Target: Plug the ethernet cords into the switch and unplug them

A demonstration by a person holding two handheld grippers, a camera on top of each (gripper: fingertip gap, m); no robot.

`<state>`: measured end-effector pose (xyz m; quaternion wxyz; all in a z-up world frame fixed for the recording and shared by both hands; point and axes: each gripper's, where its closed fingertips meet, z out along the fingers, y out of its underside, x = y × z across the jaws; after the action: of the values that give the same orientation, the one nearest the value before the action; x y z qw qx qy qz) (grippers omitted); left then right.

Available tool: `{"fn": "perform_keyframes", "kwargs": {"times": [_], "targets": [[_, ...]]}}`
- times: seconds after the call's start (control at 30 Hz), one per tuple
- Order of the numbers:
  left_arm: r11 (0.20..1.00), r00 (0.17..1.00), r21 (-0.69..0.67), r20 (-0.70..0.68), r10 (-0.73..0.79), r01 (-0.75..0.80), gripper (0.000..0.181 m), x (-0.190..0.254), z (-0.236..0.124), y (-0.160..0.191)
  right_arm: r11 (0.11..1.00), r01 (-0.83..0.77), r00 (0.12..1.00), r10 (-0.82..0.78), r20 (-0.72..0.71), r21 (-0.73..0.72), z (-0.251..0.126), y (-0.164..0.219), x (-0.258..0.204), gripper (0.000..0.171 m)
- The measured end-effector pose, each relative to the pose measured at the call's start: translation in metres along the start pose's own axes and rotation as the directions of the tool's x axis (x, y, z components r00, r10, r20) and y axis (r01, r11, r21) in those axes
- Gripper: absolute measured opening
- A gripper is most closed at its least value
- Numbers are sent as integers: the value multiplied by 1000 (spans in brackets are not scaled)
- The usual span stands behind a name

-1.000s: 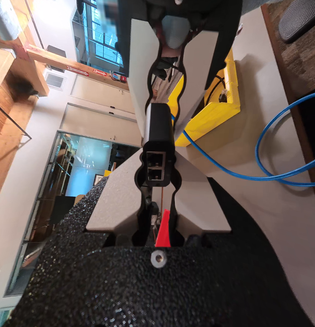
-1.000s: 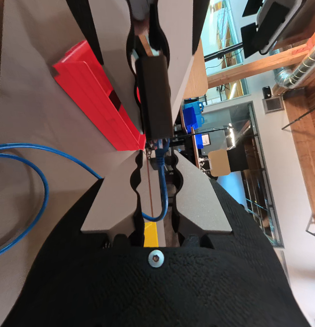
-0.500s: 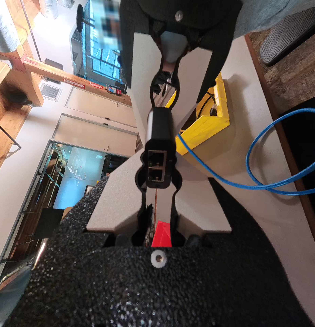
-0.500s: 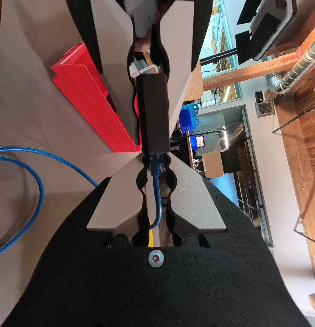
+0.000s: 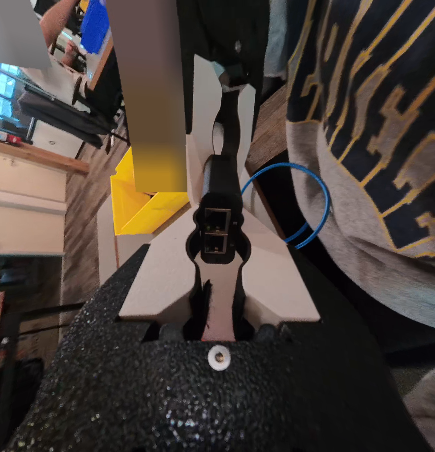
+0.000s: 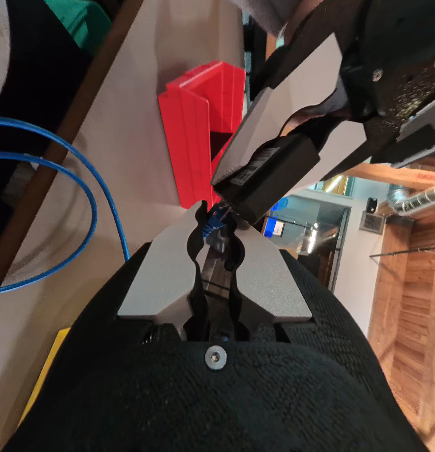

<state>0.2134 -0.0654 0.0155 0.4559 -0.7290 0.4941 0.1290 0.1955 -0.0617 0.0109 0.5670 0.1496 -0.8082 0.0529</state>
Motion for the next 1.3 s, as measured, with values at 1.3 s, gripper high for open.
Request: {"fn": "perform_keyframes", "kwargs": {"times": [1.3], "targets": [[981,877,-19,452,-163,192,21,-76,-71,55,751,-654,501,343,-795,-88,-156,248,174,11]]}}
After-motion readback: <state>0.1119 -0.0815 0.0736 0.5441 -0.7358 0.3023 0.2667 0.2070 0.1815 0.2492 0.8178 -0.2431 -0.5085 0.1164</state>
